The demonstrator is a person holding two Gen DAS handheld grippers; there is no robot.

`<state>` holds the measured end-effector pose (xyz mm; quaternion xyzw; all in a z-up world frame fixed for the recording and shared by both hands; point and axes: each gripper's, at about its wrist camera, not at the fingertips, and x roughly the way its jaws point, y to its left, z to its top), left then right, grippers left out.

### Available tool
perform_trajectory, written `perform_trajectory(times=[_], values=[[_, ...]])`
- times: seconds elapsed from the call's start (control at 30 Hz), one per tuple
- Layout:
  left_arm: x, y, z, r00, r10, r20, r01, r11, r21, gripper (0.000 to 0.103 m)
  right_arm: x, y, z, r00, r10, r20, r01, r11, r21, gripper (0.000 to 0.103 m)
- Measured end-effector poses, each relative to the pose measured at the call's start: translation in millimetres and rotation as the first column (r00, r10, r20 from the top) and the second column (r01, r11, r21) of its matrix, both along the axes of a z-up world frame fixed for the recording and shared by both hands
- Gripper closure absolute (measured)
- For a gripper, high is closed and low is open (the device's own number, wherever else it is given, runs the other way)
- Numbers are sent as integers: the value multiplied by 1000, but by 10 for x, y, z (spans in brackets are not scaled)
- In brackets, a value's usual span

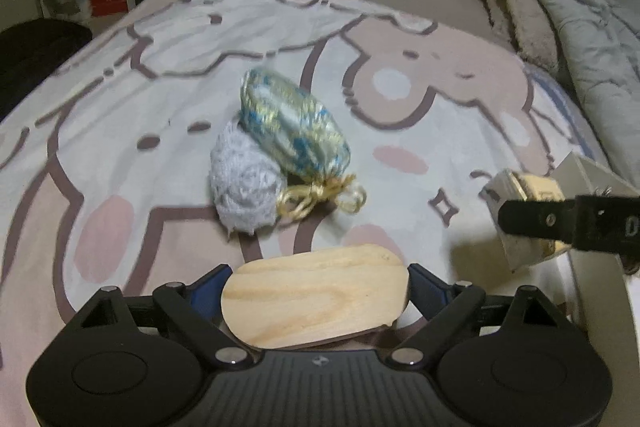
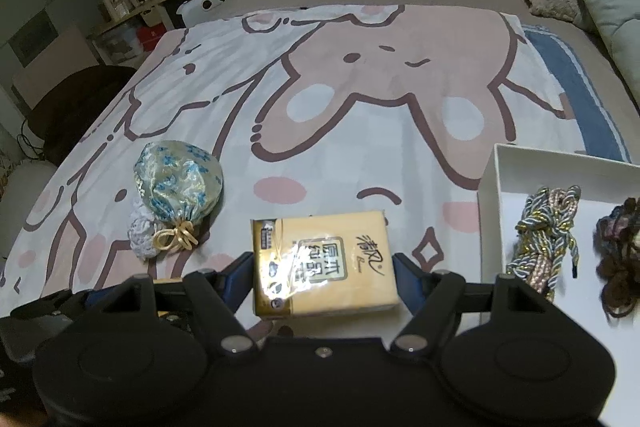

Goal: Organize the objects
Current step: 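Carry wooden box and yellow packet into the white box and open both tools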

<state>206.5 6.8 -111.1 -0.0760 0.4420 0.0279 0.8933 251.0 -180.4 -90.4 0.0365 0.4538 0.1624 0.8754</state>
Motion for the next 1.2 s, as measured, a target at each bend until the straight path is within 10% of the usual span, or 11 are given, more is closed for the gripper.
perform_trajectory(times=[0.6,1.2], values=[[-292,-322,864,973,-127,194,126,992,15,11,-420,-502,600,992,-60,113,61,998,-8,29],[-723,-1486,1111,921,-320,225,335,941,-35,11,-1003,-1799,994,962,-213,171,220,975,-22,29]])
